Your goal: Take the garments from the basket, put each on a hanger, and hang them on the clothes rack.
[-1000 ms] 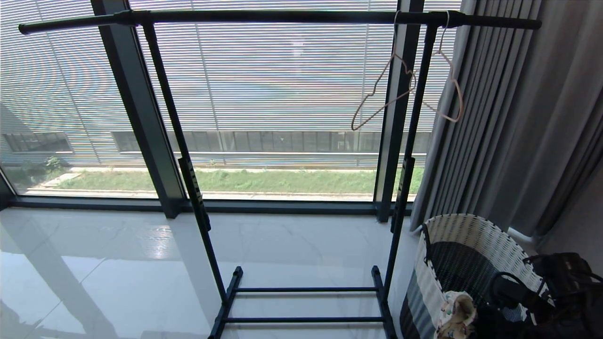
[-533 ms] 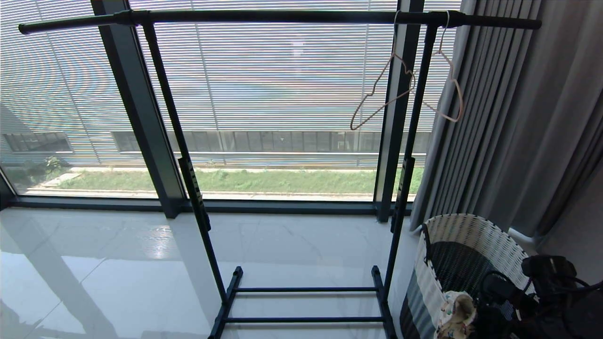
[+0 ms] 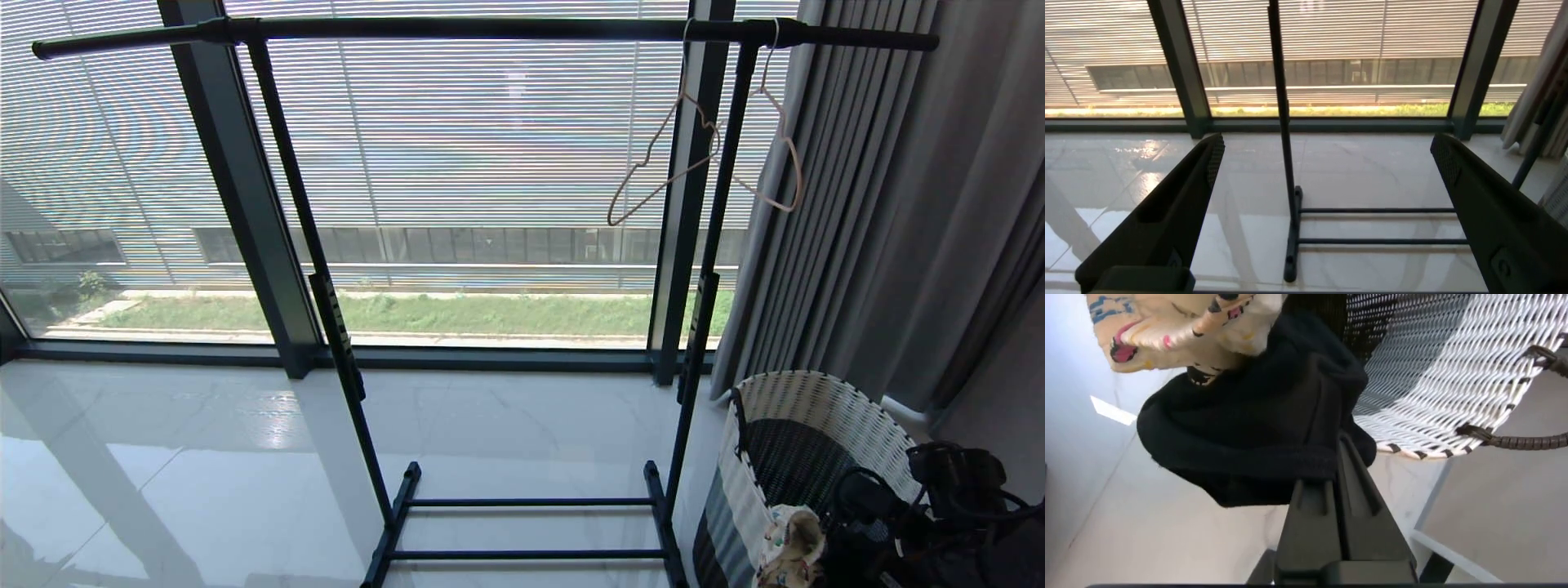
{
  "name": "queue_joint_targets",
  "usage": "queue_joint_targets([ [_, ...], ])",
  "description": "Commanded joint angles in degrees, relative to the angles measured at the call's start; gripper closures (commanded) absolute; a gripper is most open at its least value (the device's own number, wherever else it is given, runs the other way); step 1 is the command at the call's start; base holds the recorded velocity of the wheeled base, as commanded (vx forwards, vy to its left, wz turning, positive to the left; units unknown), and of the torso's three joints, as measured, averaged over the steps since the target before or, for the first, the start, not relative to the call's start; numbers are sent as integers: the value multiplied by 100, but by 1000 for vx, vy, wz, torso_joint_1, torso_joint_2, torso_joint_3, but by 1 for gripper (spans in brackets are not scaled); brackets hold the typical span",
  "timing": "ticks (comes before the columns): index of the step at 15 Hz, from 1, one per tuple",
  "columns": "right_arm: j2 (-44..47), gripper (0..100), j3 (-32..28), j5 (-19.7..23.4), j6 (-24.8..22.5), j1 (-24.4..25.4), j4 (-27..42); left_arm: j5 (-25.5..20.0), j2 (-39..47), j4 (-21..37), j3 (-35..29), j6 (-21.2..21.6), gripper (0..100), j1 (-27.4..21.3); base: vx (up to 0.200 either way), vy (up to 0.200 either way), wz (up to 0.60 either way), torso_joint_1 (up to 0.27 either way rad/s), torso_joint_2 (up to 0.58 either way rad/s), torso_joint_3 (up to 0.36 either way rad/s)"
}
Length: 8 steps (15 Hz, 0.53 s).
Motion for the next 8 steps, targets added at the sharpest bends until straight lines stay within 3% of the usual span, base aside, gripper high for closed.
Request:
queue_joint_targets([
  [1, -291, 100, 288, 0, 11, -35, -218, 1, -1, -4, 0, -1, 0, 2, 0, 0, 0, 0, 0, 0],
  [5, -1688, 100, 481, 106, 591, -53, -191, -8, -1, -4, 0, 79, 0, 2, 0, 0, 0, 0, 0, 0],
  [8, -2787, 100, 59, 211, 705, -44, 828, -8, -1, -4, 0, 79, 0, 2, 0, 0, 0, 0, 0, 0],
])
